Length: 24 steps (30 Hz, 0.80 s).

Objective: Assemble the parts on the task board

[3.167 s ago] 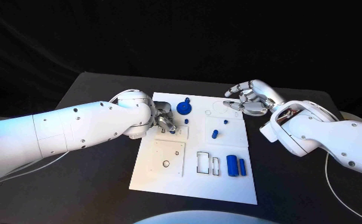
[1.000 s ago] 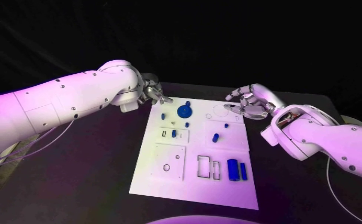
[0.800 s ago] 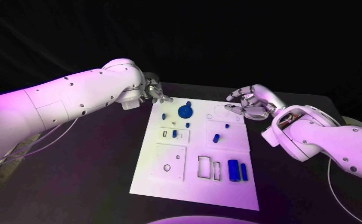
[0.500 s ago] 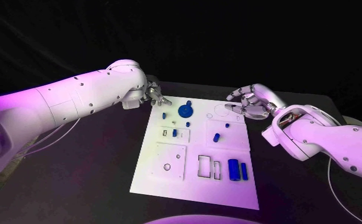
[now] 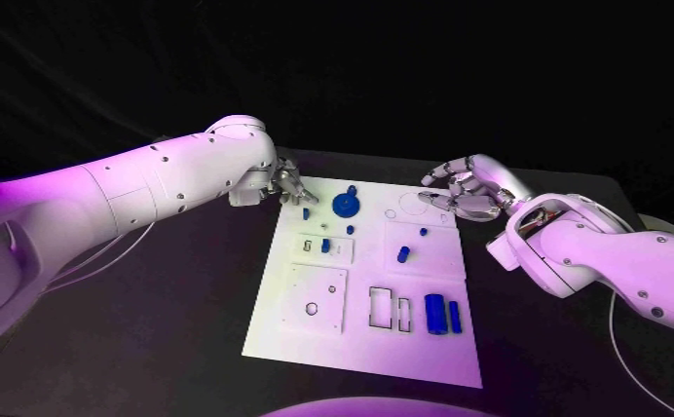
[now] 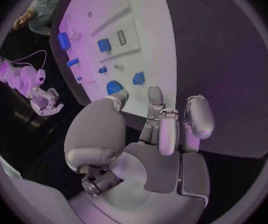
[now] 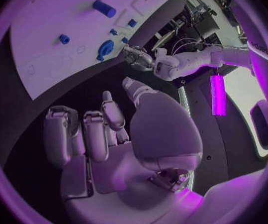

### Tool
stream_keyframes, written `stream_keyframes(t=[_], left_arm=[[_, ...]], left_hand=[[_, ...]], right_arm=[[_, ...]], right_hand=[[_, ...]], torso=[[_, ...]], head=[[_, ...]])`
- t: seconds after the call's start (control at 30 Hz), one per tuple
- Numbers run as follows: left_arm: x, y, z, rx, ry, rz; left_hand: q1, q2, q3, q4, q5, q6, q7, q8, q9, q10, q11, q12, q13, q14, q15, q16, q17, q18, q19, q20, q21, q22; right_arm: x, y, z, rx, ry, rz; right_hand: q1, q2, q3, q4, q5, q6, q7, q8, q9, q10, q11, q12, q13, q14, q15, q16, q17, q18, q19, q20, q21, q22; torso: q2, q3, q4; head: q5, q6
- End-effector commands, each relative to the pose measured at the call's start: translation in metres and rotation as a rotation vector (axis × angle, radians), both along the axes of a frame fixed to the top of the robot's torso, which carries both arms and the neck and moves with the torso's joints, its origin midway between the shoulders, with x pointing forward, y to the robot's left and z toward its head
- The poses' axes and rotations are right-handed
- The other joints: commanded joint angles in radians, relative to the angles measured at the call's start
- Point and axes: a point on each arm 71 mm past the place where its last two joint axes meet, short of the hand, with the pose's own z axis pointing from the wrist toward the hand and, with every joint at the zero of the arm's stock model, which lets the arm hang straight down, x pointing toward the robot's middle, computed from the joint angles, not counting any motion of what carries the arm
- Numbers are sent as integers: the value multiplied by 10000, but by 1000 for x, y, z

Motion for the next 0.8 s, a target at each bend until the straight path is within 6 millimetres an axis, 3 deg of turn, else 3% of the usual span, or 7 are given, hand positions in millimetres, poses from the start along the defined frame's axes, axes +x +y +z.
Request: stream_keyframes(t=[0.03, 0.8], left_arm=[[-3, -3, -3, -151, 475, -209], [-6, -6, -13, -457, 871, -136]], left_hand=[[-2, 116, -67, -5, -30, 103, -11, 27, -15, -11, -1, 39, -6, 763, 42, -40, 1801, 121, 29, 35, -1, 11], [650, 308, 270, -32, -29, 295, -78, 89, -168, 19, -68, 104, -14, 767, -17, -30, 1813, 99, 91, -3, 61, 137]], right_arm=[[-1, 2, -1, -52, -32, 142], [0, 3, -1, -54, -11, 155]], right_hand=[[-113, 5, -5, 55, 66, -77, -13, 38, 12, -61, -27, -52, -15, 655, -9, -50, 1002, 128, 54, 5, -65, 1572], [-93, 19, -8, 71, 81, -79, -16, 50, 16, -54, -31, -46, -9, 653, -12, -57, 988, 131, 48, 2, -80, 1564]], torso=[[-14, 12, 3], [-4, 5, -3]], head=[[10, 4], [6, 7]])
